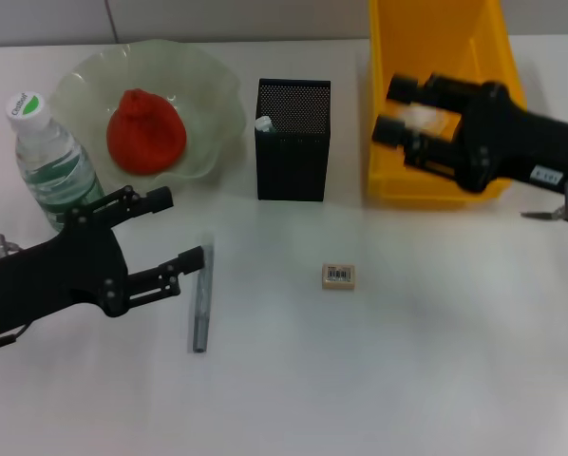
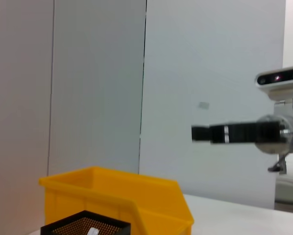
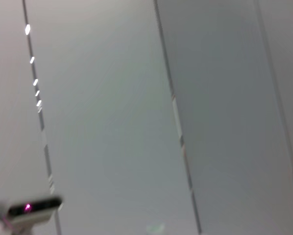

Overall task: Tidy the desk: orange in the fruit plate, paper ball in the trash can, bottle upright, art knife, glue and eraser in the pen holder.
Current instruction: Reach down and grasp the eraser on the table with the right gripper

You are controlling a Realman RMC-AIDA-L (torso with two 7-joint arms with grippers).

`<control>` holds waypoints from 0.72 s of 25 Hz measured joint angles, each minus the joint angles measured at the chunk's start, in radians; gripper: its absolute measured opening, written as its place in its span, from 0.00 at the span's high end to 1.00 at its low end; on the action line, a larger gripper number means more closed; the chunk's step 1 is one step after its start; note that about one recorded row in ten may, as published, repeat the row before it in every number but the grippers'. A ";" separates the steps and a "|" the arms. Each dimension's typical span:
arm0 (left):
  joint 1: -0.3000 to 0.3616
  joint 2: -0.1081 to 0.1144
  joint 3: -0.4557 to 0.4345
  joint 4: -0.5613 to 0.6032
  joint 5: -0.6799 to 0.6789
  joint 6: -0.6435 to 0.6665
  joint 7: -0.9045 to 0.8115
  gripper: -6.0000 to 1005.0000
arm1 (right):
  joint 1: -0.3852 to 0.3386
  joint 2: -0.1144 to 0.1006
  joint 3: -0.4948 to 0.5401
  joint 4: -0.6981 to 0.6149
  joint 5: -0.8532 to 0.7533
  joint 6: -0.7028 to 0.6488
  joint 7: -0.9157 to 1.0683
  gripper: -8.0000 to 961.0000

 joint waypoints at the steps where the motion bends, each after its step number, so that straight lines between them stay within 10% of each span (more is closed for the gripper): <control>1: -0.003 0.000 0.000 -0.008 -0.001 -0.001 0.001 0.20 | 0.003 -0.002 0.007 -0.006 -0.028 -0.002 0.006 0.41; 18: -0.001 0.002 0.000 -0.043 -0.003 -0.024 0.002 0.20 | 0.130 0.002 0.009 -0.129 -0.435 0.071 0.197 0.19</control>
